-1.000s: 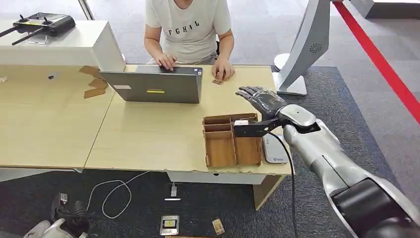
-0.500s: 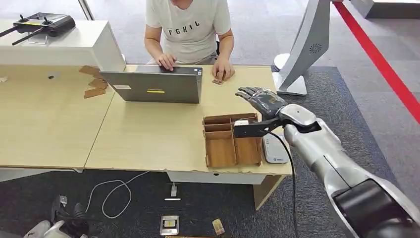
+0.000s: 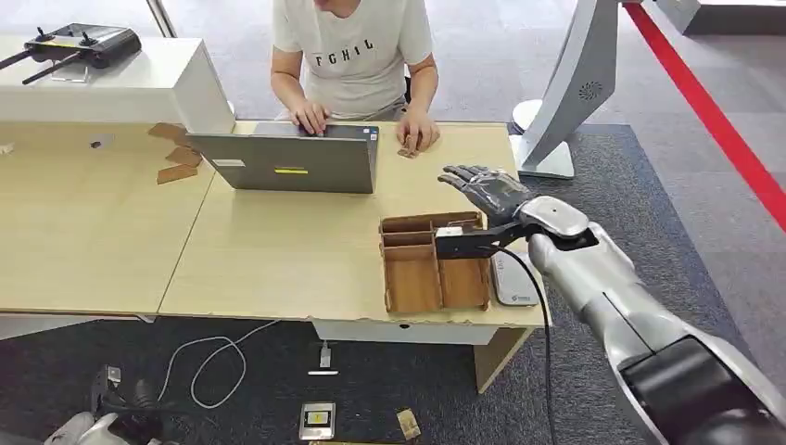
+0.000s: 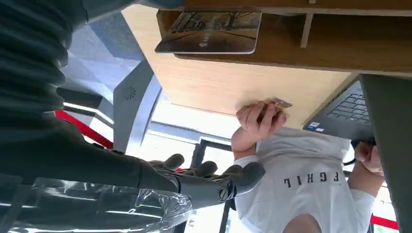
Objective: Pass the card to the sensor for recognition and then transmit it.
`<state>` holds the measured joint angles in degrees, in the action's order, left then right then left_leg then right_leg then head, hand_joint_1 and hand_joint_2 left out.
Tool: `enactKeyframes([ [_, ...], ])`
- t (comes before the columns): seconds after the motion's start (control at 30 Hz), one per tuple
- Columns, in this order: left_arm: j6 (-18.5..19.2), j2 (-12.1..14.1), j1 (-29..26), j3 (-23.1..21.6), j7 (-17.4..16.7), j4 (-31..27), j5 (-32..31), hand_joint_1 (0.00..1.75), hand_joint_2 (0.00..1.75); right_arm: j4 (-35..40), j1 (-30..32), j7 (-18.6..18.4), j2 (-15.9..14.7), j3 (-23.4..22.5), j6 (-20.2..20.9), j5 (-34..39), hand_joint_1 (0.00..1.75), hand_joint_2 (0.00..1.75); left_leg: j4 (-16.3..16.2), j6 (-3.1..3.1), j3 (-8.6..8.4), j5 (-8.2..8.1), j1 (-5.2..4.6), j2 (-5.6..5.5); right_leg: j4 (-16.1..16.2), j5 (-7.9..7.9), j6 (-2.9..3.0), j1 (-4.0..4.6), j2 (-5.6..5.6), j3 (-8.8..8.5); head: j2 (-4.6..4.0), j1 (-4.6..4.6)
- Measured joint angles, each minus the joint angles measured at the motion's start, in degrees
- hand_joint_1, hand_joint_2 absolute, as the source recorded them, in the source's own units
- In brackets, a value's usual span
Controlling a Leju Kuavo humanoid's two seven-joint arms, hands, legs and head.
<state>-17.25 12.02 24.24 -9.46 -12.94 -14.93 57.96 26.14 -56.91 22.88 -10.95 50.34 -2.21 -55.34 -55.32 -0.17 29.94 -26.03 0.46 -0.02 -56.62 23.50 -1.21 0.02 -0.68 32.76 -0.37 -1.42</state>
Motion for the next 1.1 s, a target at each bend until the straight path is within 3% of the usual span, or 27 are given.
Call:
enactKeyframes([
  [0.53,0.3,0.5,-0.1,0.0,1.6,0.0,0.3,0.00,0.00,1.1,-0.1,0.1,0.3,0.1,1.3,-0.7,0.00,1.75,0.0,0.00,0.00,0.00,0.00,0.00,0.0,0.00,0.00,0.00,0.00,0.00,0.00,-0.02],
  [1.1,0.5,1.1,-0.9,0.4,1.7,0.0,0.8,0.00,0.00,9.4,0.3,-0.8,-6.5,0.2,4.6,1.5,0.00,1.75,0.0,0.00,0.01,0.00,-0.01,0.00,0.0,0.00,0.00,-0.01,0.00,0.00,0.00,-0.02],
])
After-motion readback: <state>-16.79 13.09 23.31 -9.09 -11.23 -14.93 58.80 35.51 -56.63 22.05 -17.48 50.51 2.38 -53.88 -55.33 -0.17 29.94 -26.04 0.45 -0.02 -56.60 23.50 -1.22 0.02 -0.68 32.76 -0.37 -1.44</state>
